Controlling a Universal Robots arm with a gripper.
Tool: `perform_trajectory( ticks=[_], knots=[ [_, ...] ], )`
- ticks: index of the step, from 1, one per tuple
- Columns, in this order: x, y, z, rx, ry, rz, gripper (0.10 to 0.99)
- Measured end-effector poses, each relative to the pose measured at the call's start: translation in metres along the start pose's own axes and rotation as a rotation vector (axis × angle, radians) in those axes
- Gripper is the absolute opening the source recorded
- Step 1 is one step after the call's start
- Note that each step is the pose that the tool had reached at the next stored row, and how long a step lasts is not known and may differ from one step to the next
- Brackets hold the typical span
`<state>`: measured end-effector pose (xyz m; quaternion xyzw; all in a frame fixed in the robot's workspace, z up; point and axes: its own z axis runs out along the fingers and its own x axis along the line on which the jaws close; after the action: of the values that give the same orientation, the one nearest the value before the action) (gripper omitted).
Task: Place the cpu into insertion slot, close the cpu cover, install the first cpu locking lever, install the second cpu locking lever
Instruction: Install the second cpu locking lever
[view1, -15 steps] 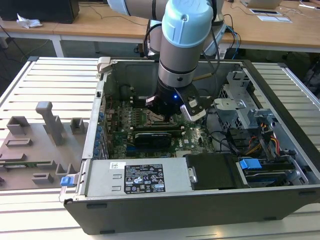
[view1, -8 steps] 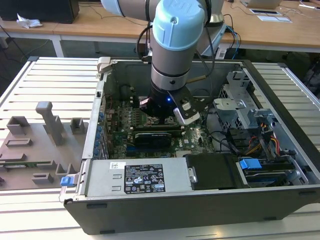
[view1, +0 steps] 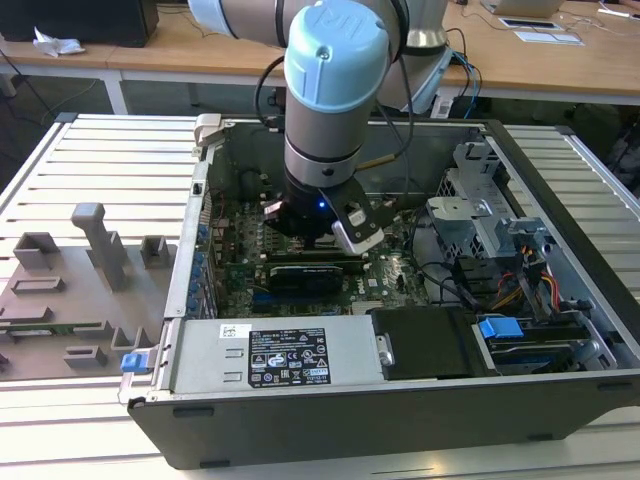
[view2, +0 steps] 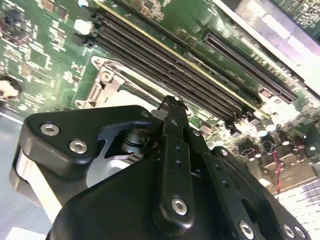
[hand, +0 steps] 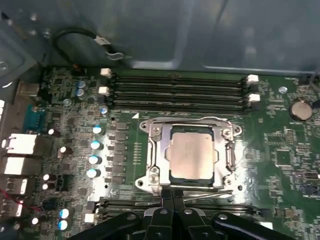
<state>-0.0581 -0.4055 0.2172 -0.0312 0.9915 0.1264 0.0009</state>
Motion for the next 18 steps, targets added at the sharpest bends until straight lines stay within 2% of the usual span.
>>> perform_trajectory(
  ticks=[3, 5, 8, 11, 18],
  knots=[
    [0.0030, -0.0002, 0.0012, -0.003, 0.0052, -0.020, 0.106],
    [0.0048, -0.0012, 0.0055, -0.004, 0.0133, -0.052, 0.106],
    [0.0078, -0.0019, 0.0085, -0.005, 0.0201, -0.078, 0.106],
    [0.0155, -0.0018, 0.0104, -0.010, 0.0231, -0.091, 0.106],
    [0.0179, -0.0026, 0.0146, -0.016, 0.0276, -0.111, 0.106]
  ],
)
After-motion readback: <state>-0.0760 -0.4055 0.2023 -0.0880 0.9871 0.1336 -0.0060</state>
